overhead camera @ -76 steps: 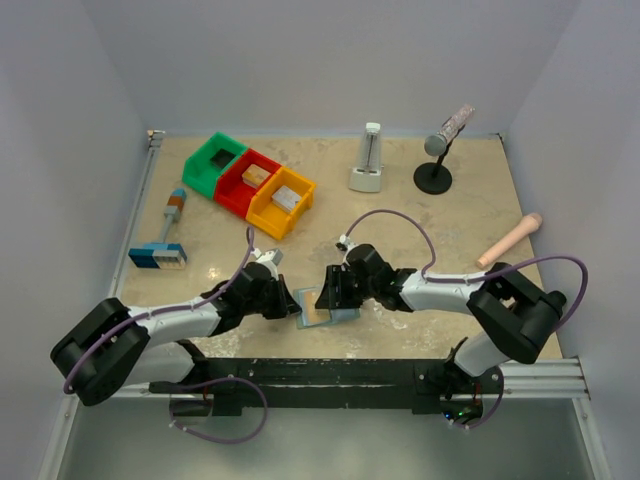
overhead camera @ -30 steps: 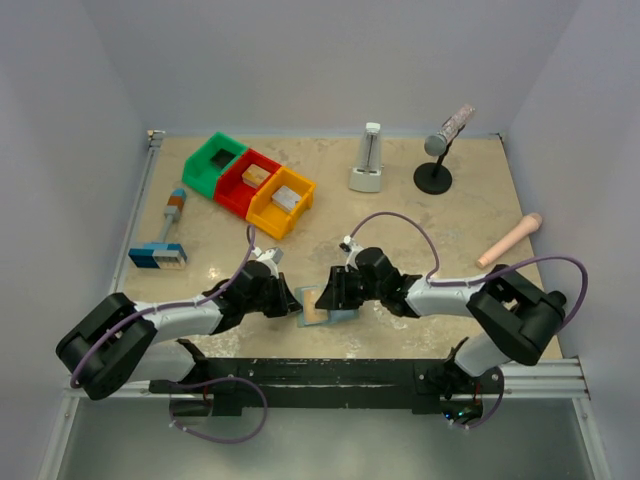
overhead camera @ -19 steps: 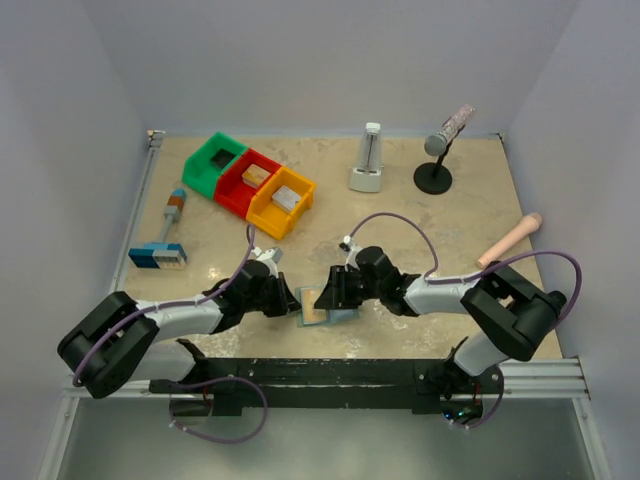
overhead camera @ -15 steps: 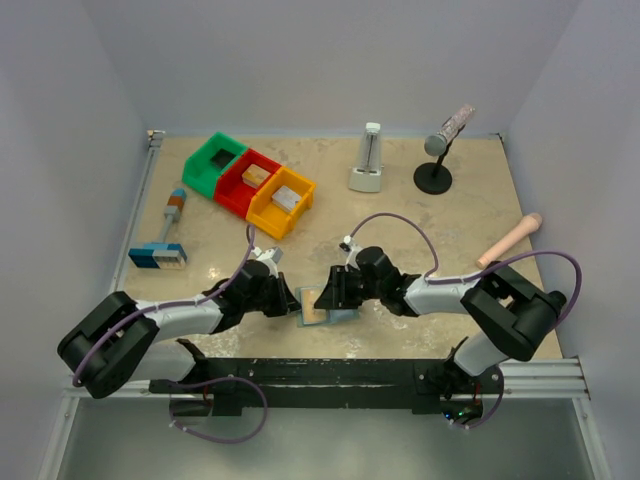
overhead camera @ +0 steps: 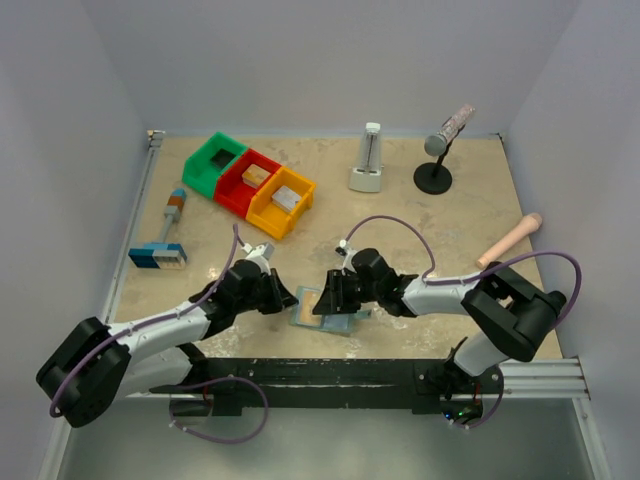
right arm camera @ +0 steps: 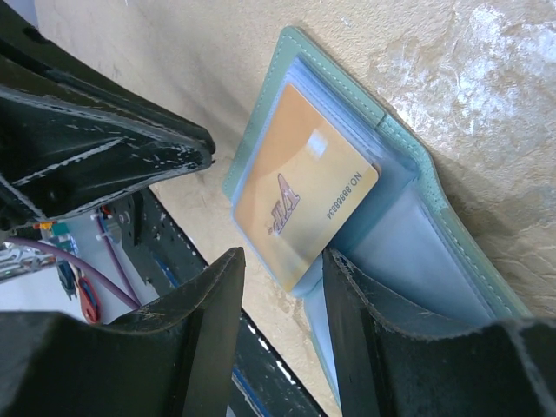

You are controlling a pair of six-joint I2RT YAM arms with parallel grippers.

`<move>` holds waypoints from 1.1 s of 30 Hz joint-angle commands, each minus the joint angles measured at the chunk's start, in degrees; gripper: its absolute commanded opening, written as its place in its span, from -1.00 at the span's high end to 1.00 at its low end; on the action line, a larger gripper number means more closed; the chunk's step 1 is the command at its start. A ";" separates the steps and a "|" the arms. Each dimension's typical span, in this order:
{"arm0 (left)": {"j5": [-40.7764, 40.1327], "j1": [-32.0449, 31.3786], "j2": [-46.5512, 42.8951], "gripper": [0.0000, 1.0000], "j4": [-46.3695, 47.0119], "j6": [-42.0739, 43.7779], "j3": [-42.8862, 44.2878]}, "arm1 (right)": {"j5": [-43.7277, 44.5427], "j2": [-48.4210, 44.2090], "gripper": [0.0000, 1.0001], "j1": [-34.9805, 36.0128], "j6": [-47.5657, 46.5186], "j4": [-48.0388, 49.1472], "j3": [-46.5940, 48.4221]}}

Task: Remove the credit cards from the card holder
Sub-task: Remove the credit card from the card holder.

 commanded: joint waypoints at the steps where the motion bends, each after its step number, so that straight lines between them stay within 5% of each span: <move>1: -0.71 0.24 -2.42 0.92 -0.73 0.99 0.71 | -0.52 -0.53 0.08 0.16 -0.06 -0.07 2.04; 14: 3.51 0.15 6.54 0.93 7.43 -0.41 0.01 | -1.23 0.08 0.07 0.16 0.99 1.61 2.30; 33: 3.33 0.24 8.30 0.95 10.17 -1.47 -2.62 | 0.62 -2.99 0.07 -0.28 7.31 9.86 -2.17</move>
